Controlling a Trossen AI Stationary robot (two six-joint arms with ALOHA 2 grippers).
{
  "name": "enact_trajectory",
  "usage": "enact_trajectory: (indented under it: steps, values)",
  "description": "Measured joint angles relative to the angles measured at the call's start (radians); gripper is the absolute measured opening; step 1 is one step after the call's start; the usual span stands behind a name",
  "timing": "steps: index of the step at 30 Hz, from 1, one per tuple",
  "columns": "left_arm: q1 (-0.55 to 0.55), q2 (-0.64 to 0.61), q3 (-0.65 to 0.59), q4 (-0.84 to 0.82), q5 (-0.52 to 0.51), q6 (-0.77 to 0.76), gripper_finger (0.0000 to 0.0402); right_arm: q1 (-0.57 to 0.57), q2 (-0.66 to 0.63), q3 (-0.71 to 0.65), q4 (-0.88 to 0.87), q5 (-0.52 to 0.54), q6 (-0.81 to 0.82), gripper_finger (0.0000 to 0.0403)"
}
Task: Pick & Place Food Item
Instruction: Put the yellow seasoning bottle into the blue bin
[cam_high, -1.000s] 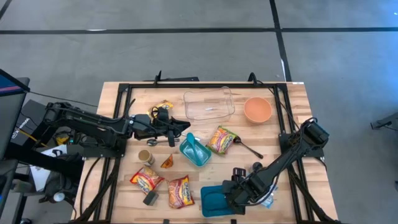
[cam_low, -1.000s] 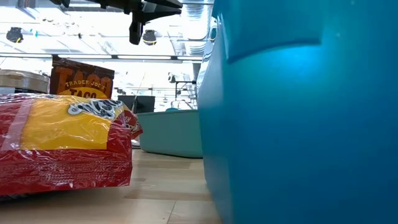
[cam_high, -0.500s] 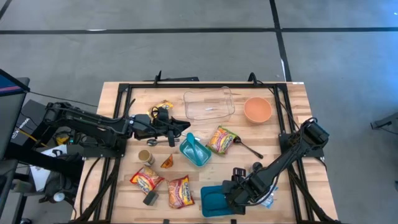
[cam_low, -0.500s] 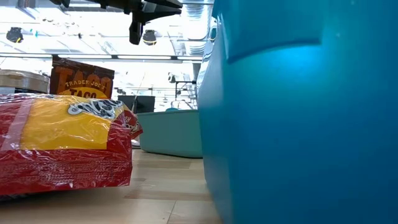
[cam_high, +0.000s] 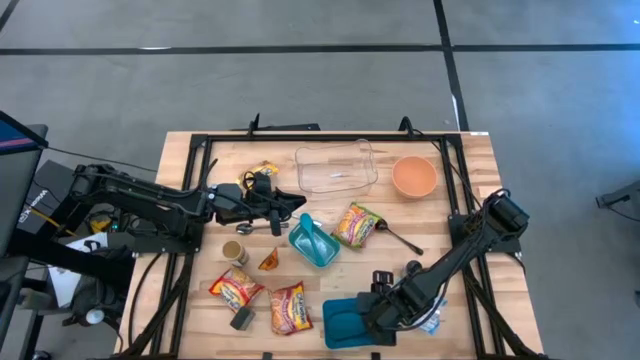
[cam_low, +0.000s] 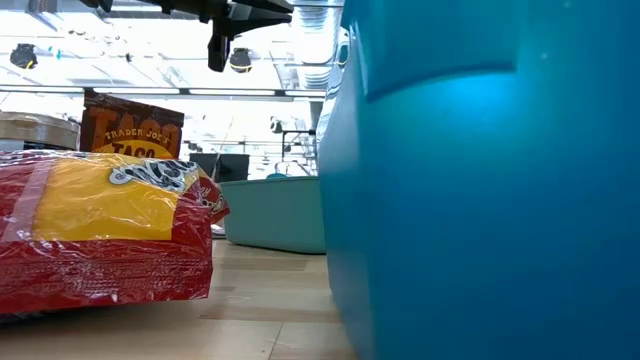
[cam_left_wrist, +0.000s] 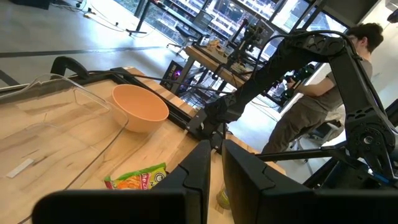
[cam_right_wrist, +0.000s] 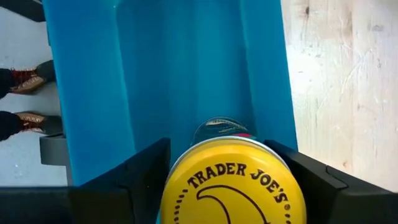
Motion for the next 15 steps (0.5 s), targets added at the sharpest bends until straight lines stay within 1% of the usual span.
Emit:
enact_trajectory:
  steps: [6, 12, 15]
  values:
    - [0.0, 0.0, 0.0, 0.0, 0.0, 0.0, 0.0036, -0.018, 0.0, 0.0, 0.0, -0.004, 0.035, 0.0251]
    - [0.0, 0.0, 0.0, 0.0, 0.004, 0.0, 0.0036, -0.034, 0.0, 0.0, 0.002, -0.004, 0.038, 0.0251]
    - [0.0, 0.0, 0.0, 0.0, 0.004, 0.0, 0.0036, -0.048, 0.0, 0.0, 0.009, -0.026, 0.038, 0.025]
